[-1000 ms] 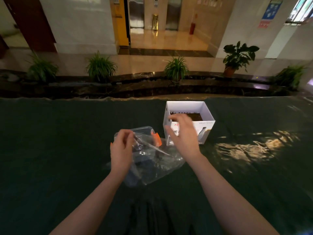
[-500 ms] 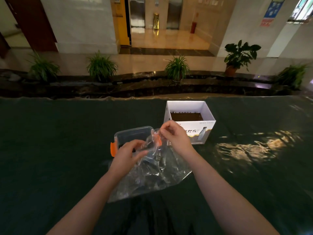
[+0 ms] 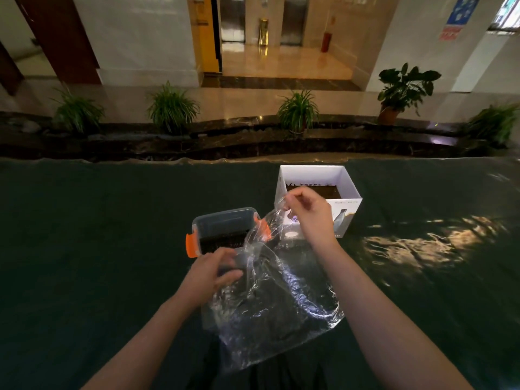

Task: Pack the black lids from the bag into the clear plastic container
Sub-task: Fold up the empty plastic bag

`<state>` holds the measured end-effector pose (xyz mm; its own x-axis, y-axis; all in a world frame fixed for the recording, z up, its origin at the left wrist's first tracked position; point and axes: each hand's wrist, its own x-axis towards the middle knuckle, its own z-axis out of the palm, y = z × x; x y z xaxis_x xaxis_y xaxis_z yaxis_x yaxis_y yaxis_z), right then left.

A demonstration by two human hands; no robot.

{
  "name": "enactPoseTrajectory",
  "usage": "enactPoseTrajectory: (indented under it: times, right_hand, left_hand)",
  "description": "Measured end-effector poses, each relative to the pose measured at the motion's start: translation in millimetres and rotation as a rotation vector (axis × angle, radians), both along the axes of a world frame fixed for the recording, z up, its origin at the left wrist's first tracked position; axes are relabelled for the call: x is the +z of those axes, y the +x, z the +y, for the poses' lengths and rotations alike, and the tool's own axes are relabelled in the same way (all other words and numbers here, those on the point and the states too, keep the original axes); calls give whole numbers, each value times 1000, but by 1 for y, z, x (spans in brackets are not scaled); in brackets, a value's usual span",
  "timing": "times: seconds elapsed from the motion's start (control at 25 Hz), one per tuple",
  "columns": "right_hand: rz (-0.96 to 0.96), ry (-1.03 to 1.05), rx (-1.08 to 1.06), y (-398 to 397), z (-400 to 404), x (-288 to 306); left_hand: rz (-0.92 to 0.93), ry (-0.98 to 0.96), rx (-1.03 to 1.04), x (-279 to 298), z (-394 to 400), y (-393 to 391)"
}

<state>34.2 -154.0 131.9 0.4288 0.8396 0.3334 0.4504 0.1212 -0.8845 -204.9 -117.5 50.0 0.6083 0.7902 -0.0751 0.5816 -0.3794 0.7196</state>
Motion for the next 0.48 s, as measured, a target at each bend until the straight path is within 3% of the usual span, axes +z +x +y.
enactPoseTrajectory:
  times: [0.16, 0.36, 0.48]
  right_hand:
    - [24, -21, -75, 13, -5, 1]
    - [20, -77, -254, 26, -11, 0]
    - [115, -25, -105, 23, -13, 3]
  left_hand:
    - [-25, 117, 125, -13, -4, -13]
    - [-25, 95, 307, -10, 7, -26]
    - [-65, -36, 222, -3, 9, -21]
